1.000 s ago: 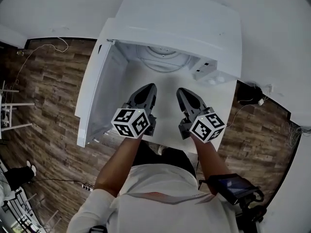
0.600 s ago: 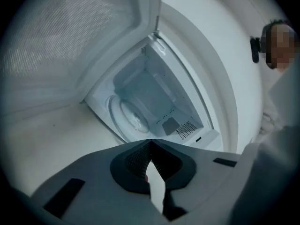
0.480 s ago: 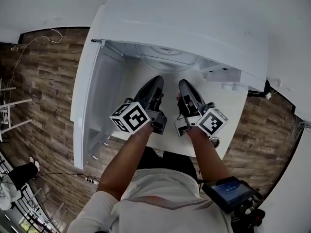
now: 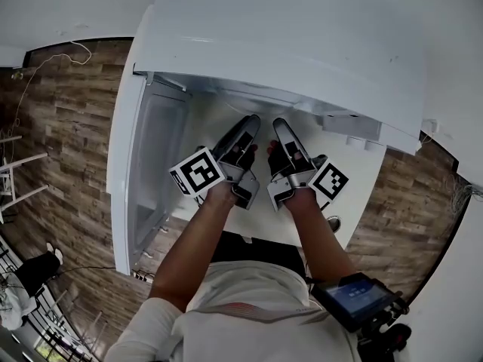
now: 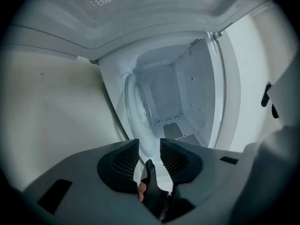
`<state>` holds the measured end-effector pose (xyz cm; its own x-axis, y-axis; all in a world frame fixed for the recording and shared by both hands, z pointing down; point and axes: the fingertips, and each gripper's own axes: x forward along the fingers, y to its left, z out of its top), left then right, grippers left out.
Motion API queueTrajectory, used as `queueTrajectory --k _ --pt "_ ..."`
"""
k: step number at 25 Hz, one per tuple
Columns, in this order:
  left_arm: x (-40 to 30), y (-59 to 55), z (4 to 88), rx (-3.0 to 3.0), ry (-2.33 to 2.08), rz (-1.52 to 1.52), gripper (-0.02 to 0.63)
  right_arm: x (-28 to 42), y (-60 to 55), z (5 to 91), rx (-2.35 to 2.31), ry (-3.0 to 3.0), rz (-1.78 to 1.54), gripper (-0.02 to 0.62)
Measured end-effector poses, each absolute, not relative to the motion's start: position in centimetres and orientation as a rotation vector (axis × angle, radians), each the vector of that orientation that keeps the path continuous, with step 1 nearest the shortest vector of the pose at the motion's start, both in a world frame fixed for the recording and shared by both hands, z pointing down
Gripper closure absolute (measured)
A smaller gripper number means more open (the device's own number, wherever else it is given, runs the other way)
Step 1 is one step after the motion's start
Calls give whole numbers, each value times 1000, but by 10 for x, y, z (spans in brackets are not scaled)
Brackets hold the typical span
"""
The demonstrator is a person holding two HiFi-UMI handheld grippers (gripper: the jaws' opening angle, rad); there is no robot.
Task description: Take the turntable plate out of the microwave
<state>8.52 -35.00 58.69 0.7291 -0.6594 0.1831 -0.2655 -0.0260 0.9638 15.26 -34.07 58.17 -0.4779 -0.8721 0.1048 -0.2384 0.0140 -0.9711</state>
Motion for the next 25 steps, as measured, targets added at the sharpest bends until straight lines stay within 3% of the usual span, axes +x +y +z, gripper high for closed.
queueTrajectory --k 25 --pt "86 -379 614 1437 -704 -452 453 144 -366 616 -1122 1564 -1599 428"
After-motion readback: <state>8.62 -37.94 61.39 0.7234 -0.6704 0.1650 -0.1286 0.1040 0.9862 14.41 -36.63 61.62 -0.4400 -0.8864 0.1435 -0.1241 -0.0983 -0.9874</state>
